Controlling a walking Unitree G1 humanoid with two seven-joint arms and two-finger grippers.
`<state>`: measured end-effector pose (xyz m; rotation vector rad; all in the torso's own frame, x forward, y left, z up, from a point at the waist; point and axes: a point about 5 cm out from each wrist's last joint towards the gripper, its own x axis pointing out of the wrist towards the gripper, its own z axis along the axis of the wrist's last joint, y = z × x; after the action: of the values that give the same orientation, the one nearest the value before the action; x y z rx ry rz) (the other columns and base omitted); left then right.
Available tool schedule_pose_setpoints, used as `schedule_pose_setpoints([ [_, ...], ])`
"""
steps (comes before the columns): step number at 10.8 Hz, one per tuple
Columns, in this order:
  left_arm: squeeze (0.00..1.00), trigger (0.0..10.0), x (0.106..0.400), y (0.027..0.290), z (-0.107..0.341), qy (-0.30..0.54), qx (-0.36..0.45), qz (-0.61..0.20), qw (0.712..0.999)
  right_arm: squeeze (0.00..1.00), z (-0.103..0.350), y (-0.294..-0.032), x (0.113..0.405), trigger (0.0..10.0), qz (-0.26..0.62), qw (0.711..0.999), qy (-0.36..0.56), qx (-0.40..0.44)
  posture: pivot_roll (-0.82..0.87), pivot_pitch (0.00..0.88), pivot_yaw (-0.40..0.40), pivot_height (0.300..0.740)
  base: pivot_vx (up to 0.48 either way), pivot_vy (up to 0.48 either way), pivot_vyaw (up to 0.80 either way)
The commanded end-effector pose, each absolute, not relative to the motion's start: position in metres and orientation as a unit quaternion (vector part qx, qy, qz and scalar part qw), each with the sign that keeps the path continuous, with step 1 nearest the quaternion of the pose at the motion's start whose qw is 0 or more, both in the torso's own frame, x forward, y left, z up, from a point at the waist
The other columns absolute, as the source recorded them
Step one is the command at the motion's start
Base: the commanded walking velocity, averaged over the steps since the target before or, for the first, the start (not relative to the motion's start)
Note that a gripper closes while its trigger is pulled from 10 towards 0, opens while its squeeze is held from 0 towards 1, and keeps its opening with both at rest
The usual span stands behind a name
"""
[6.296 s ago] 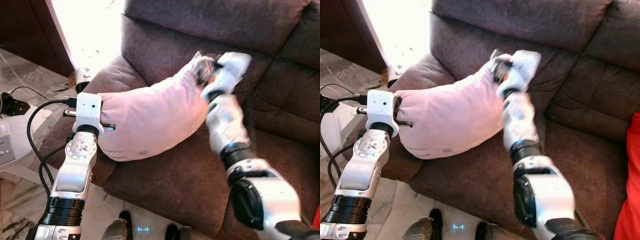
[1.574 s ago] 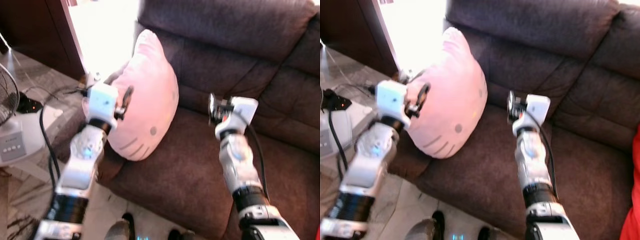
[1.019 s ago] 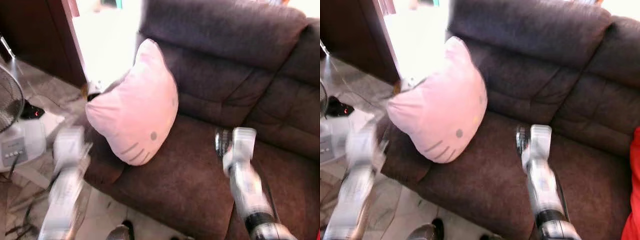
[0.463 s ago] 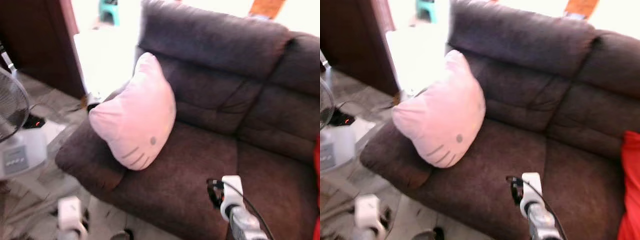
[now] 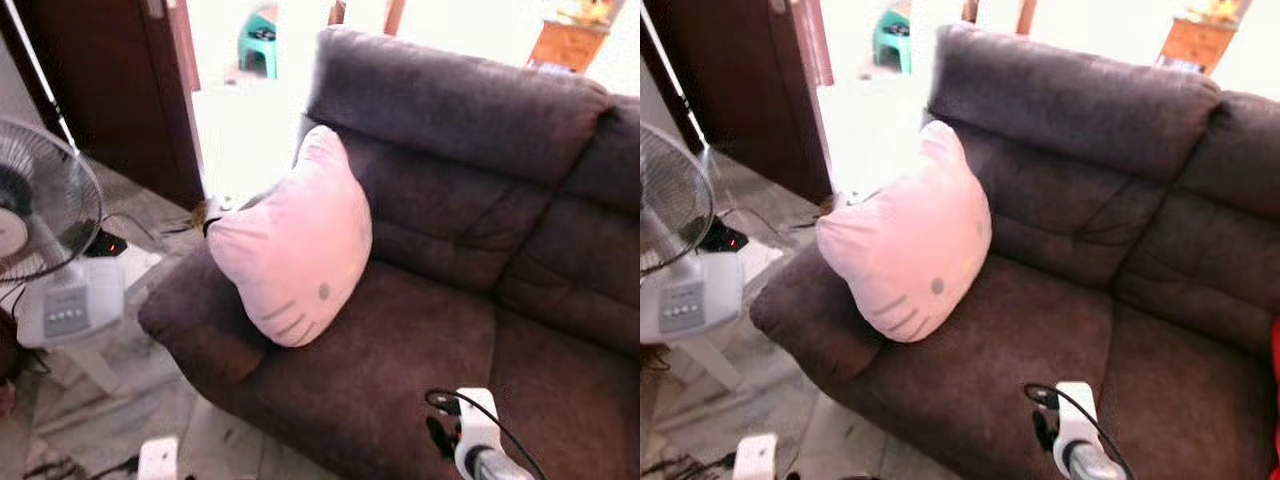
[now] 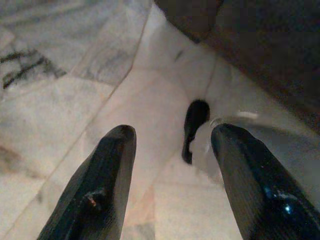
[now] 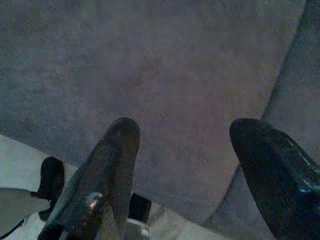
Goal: Move the pillow to the sofa from floor
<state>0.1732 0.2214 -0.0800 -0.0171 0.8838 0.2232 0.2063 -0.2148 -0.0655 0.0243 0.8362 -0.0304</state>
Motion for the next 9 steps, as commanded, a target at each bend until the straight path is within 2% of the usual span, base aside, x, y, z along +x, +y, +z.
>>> schedule_pose_setpoints([
  [1, 0.0, 10.0, 0.172, 0.219, -0.081, 0.43, -0.011, 0.106, 0.897, 0.0, -0.067, -0.223, 0.2, 10.0, -0.03, 0.908, 0.417, 0.02, 0.2, 0.08, -0.092, 0.74, 0.0, 0.0, 0.0],
  [3, 0.0, 10.0, 0.172, 0.219, -0.082, 0.436, -0.014, 0.112, 0.893, 0.0, -0.068, -0.226, 0.199, 10.0, -0.025, 0.906, 0.423, 0.022, 0.2, 0.095, -0.099, 0.74, 0.0, 0.0, 0.0],
  [5, 0.0, 10.0, 0.167, 0.222, -0.084, 0.446, -0.007, 0.116, 0.887, 0.0, -0.069, -0.218, 0.2, 10.0, -0.02, 0.906, 0.422, 0.026, 0.2, 0.108, -0.097, 0.74, 0.0, 0.0, 0.0],
  [8, 0.0, 10.0, 0.186, 0.232, -0.07, 0.372, -0.02, 0.148, 0.916, 0.0, -0.07, -0.215, 0.2, 10.0, -0.009, 0.904, 0.425, 0.03, 0.2, 0.124, -0.087, 0.74, 0.0, 0.0, 0.0],
  [9, 0.0, 10.0, 0.198, 0.224, -0.064, 0.35, -0.024, 0.111, 0.93, 0.0, -0.069, -0.214, 0.201, 10.0, -0.008, 0.906, 0.42, 0.046, 0.2, 0.128, -0.081, 0.74, 0.0, 0.0, 0.0],
])
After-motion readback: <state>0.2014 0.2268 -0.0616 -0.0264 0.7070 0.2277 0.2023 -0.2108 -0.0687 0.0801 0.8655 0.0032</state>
